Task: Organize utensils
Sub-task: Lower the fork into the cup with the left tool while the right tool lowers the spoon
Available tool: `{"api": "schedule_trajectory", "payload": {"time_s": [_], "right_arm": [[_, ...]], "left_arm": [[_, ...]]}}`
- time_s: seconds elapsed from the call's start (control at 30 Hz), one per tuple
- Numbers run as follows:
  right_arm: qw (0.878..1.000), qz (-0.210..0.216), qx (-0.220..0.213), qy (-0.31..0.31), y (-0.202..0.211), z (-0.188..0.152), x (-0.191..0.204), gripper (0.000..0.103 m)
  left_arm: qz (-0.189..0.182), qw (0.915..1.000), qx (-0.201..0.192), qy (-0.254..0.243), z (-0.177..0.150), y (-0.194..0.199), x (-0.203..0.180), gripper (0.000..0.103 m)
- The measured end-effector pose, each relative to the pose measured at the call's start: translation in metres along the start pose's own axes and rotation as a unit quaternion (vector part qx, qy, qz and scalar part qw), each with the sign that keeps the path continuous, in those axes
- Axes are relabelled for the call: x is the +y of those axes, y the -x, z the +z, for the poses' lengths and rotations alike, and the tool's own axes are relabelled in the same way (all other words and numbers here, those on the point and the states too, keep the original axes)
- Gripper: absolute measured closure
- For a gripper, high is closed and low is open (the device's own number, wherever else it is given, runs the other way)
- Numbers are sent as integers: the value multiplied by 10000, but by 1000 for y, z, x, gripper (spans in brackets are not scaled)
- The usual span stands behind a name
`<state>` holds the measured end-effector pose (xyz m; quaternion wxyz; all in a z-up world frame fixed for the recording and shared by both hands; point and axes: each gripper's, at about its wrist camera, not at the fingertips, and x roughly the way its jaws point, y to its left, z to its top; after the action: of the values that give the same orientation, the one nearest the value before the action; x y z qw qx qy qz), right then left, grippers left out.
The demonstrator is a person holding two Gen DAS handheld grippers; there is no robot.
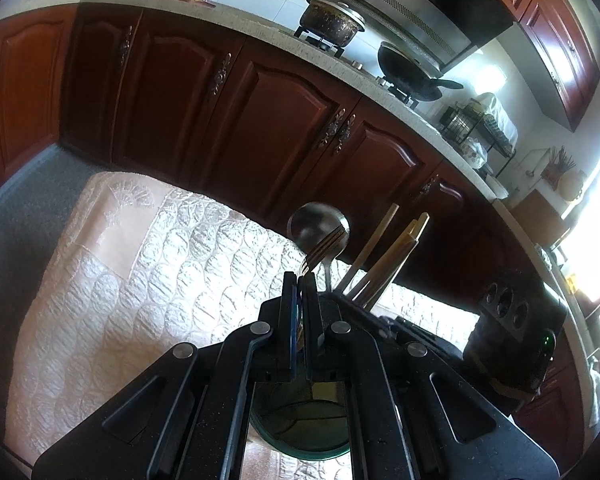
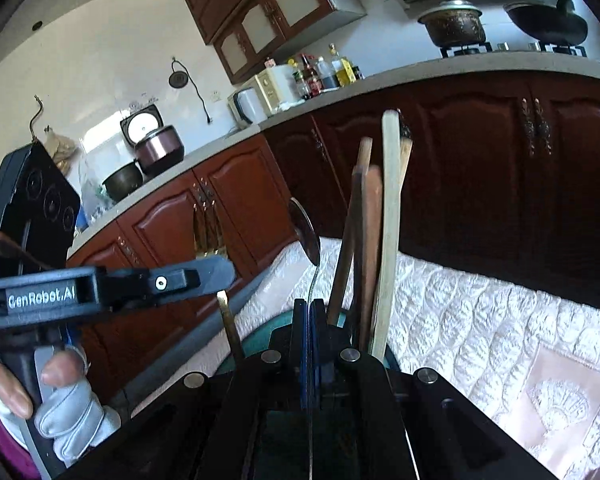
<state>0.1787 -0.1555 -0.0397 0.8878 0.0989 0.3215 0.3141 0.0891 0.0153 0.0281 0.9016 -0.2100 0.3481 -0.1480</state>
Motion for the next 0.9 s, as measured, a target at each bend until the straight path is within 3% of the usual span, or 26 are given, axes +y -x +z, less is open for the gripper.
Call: {"api": "schedule_trajectory", "payload": {"time_s": [0.37, 0.9], "right_arm": [[9991, 34, 11, -429, 26, -26, -3, 101], [9979, -342, 113, -540, 44, -37, 2, 100]], "left_arm": [[125, 9998, 156, -58, -19, -6, 1, 102], [253, 9983, 478, -195, -48, -13, 2, 101]]}}
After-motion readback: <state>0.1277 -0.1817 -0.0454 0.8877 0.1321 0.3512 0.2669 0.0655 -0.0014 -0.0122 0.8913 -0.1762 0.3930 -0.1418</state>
